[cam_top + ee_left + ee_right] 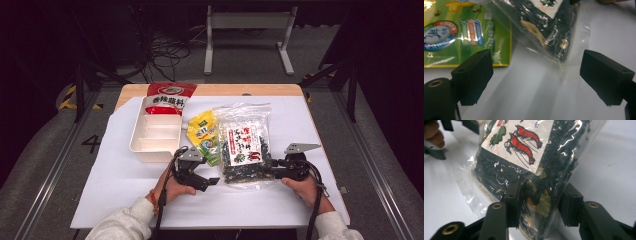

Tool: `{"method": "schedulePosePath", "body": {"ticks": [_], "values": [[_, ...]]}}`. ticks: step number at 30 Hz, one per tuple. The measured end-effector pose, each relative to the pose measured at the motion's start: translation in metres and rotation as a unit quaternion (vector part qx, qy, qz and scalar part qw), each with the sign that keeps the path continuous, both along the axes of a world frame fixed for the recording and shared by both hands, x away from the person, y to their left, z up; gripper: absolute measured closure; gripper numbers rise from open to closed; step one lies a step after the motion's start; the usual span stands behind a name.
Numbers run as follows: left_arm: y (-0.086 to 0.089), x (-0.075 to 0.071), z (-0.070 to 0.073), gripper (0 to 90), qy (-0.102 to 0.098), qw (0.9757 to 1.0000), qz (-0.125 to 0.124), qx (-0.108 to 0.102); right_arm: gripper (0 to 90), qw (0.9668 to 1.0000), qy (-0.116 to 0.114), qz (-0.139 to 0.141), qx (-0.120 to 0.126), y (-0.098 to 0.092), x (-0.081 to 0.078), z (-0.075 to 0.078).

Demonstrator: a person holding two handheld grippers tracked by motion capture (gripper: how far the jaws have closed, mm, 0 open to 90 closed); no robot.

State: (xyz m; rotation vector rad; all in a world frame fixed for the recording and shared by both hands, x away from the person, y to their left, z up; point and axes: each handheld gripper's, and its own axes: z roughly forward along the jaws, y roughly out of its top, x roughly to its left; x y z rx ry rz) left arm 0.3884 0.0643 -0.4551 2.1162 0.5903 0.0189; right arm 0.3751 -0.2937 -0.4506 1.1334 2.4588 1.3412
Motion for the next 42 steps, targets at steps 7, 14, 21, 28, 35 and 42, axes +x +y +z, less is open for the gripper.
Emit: {"method": "schedulePosePath", "body": {"ticks": [7, 14, 21, 28, 35, 42], "values": [[-0.019, 0.016, -0.001, 13.3, 0.011, 0.9997, -0.001, -0.021, 62.2, 0.9984, -0.048, 0.029, -0.006, 0.001, -0.011, 0.001], [-0.023, 0.016, 0.005, 22.6, 0.012, 0.9974, -0.026, -0.066, 64.1, 0.9947, -0.085, 0.056, -0.016, 0.015, -0.02, 0.003], [-0.017, 0.006, 0.018, 45.3, -0.013, 0.9938, -0.05, -0.099, 68.7, 0.9929, -0.1, 0.063, -0.013, 0.027, -0.027, 0.01], [-0.01, -0.004, 0.029, 70.8, -0.025, 0.9855, -0.088, -0.143, 63.8, 0.9931, -0.106, 0.049, -0.015, 0.03, -0.031, 0.015], [-0.009, -0.012, 0.039, 72.2, -0.047, 0.9842, -0.098, -0.14, 50.8, 0.9928, -0.111, 0.037, -0.023, 0.031, -0.04, 0.023], [0.003, -0.016, 0.052, 72.3, -0.073, 0.9824, -0.096, -0.143, 33.3, 0.9941, -0.104, 0.022, -0.023, 0.024, -0.049, 0.027]]}}
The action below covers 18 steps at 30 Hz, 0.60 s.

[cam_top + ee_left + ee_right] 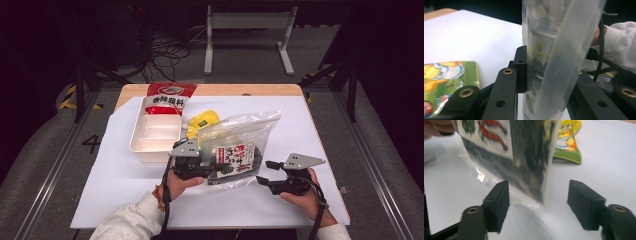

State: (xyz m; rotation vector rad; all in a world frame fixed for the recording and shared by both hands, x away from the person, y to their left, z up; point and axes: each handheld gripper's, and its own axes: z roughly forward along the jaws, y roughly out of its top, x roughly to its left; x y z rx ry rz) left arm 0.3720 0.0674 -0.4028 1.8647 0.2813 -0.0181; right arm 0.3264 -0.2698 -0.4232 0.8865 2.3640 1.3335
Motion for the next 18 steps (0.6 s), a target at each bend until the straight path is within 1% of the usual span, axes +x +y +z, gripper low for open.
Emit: {"method": "schedulePosePath", "body": {"ticks": [2, 3, 4, 6, 9, 10, 14, 16, 17, 18], "values": [[0.006, -0.002, 0.007, 72.3, -0.011, 0.9999, 0.005, -0.002, 30.5, 1.0, 0.002, -0.001, -0.009, -0.001, -0.003, -0.001], [0.006, -0.002, 0.007, 72.3, -0.011, 0.9999, 0.005, -0.002, 29.8, 1.0, 0.003, -0.002, -0.009, -0.001, -0.004, -0.001], [0.009, -0.003, 0.01, 72.3, -0.018, 0.9998, 0.009, -0.002, 29.8, 1.0, 0.003, -0.002, -0.009, -0.001, -0.004, -0.001], [0.015, -0.005, 0.017, 72.4, -0.032, 0.9993, 0.018, -0.001, 28.4, 0.9998, 0.003, -0.009, -0.016, -0.003, -0.007, -0.001], [0.025, -0.005, 0.023, 72.3, -0.046, 0.9984, 0.033, -0.002, 27.2, 0.9996, 0.007, -0.016, -0.023, -0.005, -0.009, -0.003], [0.029, -0.005, 0.026, 72.3, -0.048, 0.998, 0.041, -0.004, 27.2, 0.9995, 0.008, -0.017, -0.023, -0.005, -0.01, -0.004], [0.048, -0.001, 0.034, 72.3, -0.061, 0.9957, 0.068, -0.012, 26.9, 0.9992, 0.014, -0.023, -0.031, -0.004, -0.009, -0.008], [0.057, 0.0, 0.038, 72.3, -0.061, 0.9946, 0.081, -0.021, 26.6, 0.999, 0.014, -0.023, -0.035, -0.002, -0.009, -0.009], [0.061, 0.001, 0.04, 72.3, -0.068, 0.9938, 0.086, -0.021, 26.4, 0.999, 0.015, -0.023, -0.036, -0.001, -0.009, -0.01], [0.065, 0.002, 0.041, 72.3, -0.069, 0.9931, 0.092, -0.023, 26.3, 0.999, 0.016, -0.023, -0.035, -0.001, -0.009, -0.01]]}}
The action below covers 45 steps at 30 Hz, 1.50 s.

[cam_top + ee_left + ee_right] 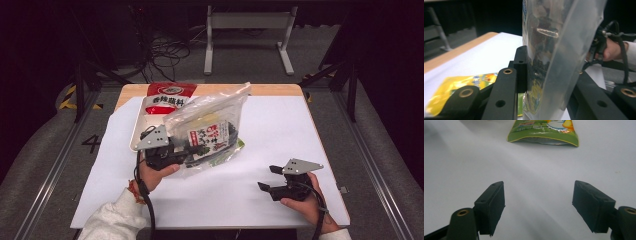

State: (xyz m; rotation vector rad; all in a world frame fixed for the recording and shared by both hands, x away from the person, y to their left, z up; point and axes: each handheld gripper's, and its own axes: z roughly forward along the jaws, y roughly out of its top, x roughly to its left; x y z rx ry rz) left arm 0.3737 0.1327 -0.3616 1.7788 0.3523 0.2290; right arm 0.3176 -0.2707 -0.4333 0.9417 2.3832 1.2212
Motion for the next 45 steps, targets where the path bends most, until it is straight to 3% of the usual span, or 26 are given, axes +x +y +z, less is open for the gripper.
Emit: {"method": "schedulePosePath", "body": {"ticks": [8, 15, 21, 22, 31, 32, 35, 37, 41, 45], "values": [[0.033, 0.007, 0.01, 72.3, -0.024, 0.9985, 0.049, -0.004, 25.7, 1.0, 0.008, 0.0, -0.002, 0.004, 0.002, -0.005], [0.056, 0.013, 0.018, 72.3, -0.034, 0.9959, 0.081, -0.023, 25.4, 0.9999, 0.01, 0.0, 0.001, 0.004, 0.003, -0.007], [0.065, 0.018, 0.024, 72.3, -0.052, 0.993, 0.106, -0.005, 25.2, 0.9999, 0.012, 0.0, 0.005, 0.006, 0.003, -0.009], [0.069, 0.023, 0.025, 72.3, -0.055, 0.9917, 0.116, 0.006, 25.1, 0.9999, 0.013, 0.001, 0.006, 0.007, 0.003, -0.009], [0.087, 0.045, 0.025, 72.2, -0.064, 0.988, 0.137, 0.03, 24.7, 0.9998, 0.015, 0.01, 0.004, 0.011, 0.002, -0.009], [0.091, 0.051, 0.024, 72.2, -0.063, 0.9867, 0.145, 0.035, 24.7, 0.9998, 0.016, 0.01, 0.005, 0.011, 0.001, -0.01], [0.095, 0.057, 0.023, 72.2, -0.061, 0.9867, 0.146, 0.039, 24.7, 0.9998, 0.017, 0.011, 0.003, 0.012, 0.001, -0.011], [0.098, 0.062, 0.021, 72.2, -0.058, 0.9843, 0.159, 0.05, 24.7, 0.9998, 0.018, 0.011, 0.002, 0.012, 0.002, -0.011], [0.103, 0.072, 0.012, 72.2, -0.048, 0.9829, 0.164, 0.068, 24.6, 0.9996, 0.025, 0.012, 0.002, 0.013, 0.002, -0.013], [0.109, 0.078, 0.002, 72.1, -0.037, 0.9829, 0.17, 0.06, 24.3, 0.9996, 0.027, 0.014, 0.001, 0.014, 0.003, -0.014]]}}
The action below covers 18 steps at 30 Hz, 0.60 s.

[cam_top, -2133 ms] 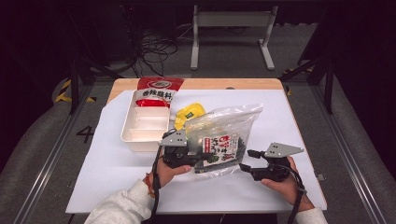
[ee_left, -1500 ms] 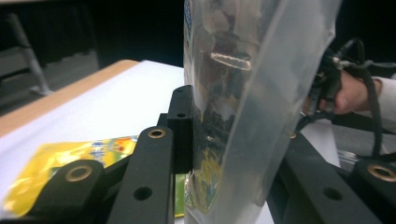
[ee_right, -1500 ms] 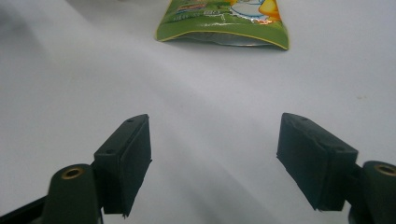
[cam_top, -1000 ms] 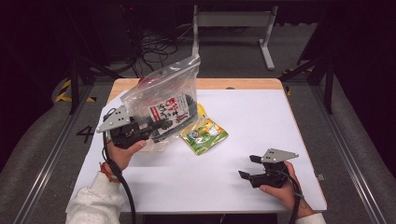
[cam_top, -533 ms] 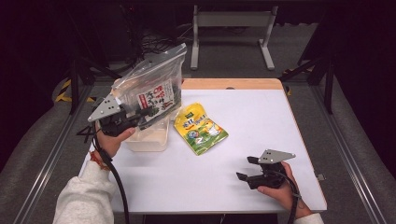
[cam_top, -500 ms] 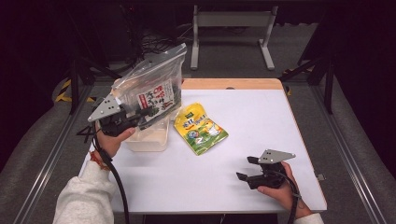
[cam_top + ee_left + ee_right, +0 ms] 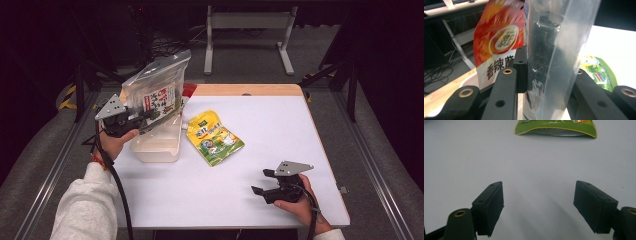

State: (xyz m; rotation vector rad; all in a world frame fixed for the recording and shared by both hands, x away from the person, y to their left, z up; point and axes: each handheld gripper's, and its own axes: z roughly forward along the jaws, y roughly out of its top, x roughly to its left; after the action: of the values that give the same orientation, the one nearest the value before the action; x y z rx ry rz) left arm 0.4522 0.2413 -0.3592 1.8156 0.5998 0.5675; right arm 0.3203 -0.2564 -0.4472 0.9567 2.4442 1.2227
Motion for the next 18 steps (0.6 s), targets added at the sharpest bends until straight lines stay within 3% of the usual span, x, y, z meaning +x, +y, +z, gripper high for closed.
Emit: {"method": "schedulePosePath", "body": {"ticks": [3, 7, 10, 15, 18], "values": [[0.001, 0.001, -0.003, 72.2, 0.001, 0.9999, 0.003, -0.012, 23.8, 1.0, 0.001, 0.001, 0.002, 0.0, 0.0, 0.0], [0.001, 0.003, -0.009, 72.3, 0.017, 0.9997, -0.015, 0.004, 23.7, 1.0, 0.006, 0.0, 0.002, 0.0, 0.001, -0.001], [0.001, 0.002, -0.01, 72.4, 0.022, 0.9996, -0.011, 0.014, 23.5, 1.0, 0.008, 0.0, 0.003, 0.0, 0.001, -0.002], [0.009, 0.006, -0.015, 72.4, 0.037, 0.9993, -0.008, -0.007, 23.3, 1.0, 0.009, 0.0, 0.002, 0.0, 0.001, -0.002], [0.007, 0.006, -0.016, 72.5, 0.038, 0.9993, -0.006, 0.001, 23.1, 1.0, 0.009, 0.001, 0.0, 0.001, 0.0, -0.002]]}}
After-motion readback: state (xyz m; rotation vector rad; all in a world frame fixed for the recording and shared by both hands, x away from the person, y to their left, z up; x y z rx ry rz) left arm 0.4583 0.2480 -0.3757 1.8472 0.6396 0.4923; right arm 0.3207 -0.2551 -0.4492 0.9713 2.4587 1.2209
